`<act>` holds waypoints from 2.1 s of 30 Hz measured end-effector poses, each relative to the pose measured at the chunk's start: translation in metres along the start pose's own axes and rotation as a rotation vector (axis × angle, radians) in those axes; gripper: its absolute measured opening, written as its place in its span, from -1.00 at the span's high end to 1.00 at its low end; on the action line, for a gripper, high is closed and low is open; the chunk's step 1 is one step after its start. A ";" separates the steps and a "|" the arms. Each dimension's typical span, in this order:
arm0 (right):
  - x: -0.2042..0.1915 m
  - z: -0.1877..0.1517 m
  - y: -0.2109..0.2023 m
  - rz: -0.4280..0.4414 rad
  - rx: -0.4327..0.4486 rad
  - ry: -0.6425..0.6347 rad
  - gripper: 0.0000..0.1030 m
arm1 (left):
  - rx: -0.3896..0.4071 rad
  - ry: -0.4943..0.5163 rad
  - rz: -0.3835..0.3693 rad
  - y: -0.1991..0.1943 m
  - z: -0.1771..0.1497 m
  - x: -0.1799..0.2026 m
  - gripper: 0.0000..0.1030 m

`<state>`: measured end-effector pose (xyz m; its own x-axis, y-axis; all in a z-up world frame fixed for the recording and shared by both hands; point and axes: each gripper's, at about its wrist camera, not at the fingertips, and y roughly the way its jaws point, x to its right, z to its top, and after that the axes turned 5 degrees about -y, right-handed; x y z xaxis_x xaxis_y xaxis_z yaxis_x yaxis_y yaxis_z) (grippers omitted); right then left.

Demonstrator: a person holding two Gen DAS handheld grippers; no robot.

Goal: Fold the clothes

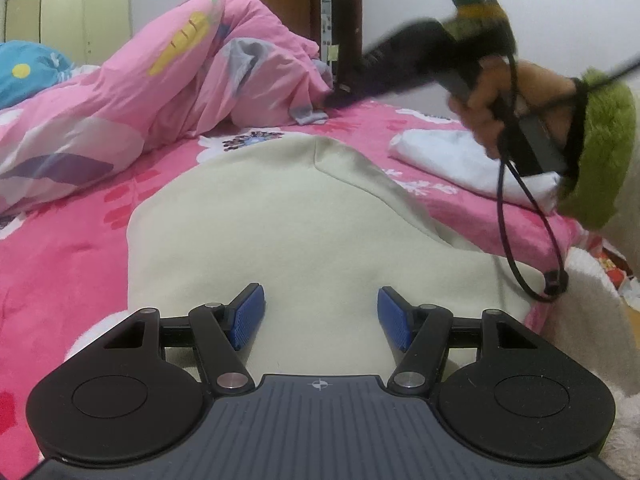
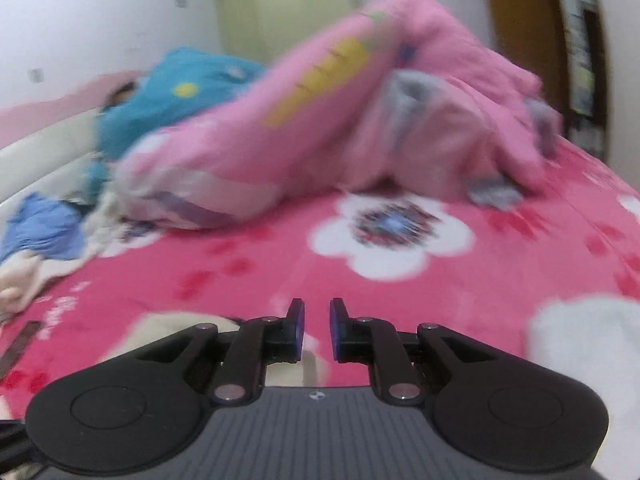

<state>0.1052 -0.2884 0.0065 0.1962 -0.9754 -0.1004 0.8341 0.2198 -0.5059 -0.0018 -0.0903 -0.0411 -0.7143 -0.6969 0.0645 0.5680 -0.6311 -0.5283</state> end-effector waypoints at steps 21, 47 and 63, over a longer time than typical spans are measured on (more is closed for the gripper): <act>-0.064 0.030 0.016 -0.071 -0.022 -0.202 0.71 | 0.081 -0.297 -0.008 -0.046 -0.006 -0.059 -0.23; -0.097 -0.045 -0.019 0.027 -0.160 -0.243 0.67 | 0.032 -0.255 0.004 -0.032 -0.020 -0.042 -0.48; -0.077 -0.096 -0.051 0.095 -0.155 -0.076 0.31 | 0.013 -0.219 0.066 -0.037 0.002 -0.037 -0.43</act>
<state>-0.0017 -0.2260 -0.0423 0.3130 -0.9453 -0.0920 0.7216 0.2997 -0.6241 0.0046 -0.0419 -0.0228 -0.5703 -0.7935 0.2125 0.6169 -0.5845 -0.5270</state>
